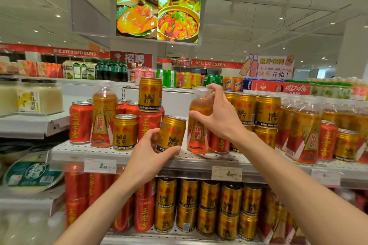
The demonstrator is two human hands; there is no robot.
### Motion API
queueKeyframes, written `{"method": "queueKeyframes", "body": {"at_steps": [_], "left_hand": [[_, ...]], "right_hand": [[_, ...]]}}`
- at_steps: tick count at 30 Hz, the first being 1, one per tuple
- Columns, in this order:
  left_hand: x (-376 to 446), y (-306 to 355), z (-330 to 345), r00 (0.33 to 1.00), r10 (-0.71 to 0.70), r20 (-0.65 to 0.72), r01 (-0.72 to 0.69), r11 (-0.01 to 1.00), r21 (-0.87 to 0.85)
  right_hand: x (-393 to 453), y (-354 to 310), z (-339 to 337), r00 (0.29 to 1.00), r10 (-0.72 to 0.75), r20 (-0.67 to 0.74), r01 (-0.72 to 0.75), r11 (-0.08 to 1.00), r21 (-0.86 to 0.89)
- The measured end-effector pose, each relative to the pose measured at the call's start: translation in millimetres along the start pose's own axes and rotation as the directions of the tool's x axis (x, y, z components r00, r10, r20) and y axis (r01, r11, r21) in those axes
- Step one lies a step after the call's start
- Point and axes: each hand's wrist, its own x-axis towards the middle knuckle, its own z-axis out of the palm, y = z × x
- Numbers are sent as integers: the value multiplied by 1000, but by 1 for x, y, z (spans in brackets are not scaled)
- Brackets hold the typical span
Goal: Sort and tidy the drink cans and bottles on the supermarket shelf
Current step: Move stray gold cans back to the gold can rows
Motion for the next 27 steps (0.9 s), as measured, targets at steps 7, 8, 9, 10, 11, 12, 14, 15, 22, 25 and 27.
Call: {"method": "queueKeyframes", "body": {"at_steps": [7,8,9,10,11,12,14,15,22,25,27], "left_hand": [[1,1,3,999,-19,-30,19,1000,11],[1,1,3,999,-20,-29,20,1000,11],[1,2,3,999,-18,-27,19,1000,12],[1,2,3,1000,-19,-22,19,1000,18],[1,4,3,1000,-16,-18,16,1000,26],[1,5,4,1000,-15,-13,15,999,37],[4,10,9,1000,-12,2,12,999,53],[5,13,12,1000,-11,14,11,998,63],[31,34,53,991,-25,134,8,992,125],[43,31,66,979,-75,189,51,990,130],[52,28,69,971,-105,217,75,987,140]], "right_hand": [[-8,-2,1,998,-24,-52,32,987,155],[-9,-2,-3,998,-4,-62,16,982,191],[-9,-2,-7,997,18,-69,-2,975,224],[-10,-1,-13,997,38,-73,-18,968,251],[-11,0,-20,996,57,-72,-36,964,263],[-13,1,-27,995,71,-65,-51,963,266],[-19,4,-41,996,81,-45,-67,965,255],[-23,6,-47,996,80,-37,-69,967,244],[-59,34,-79,988,157,-8,-151,958,243],[-72,45,-84,982,187,-4,-180,953,242],[-78,50,-84,980,198,9,-194,950,243]]}}
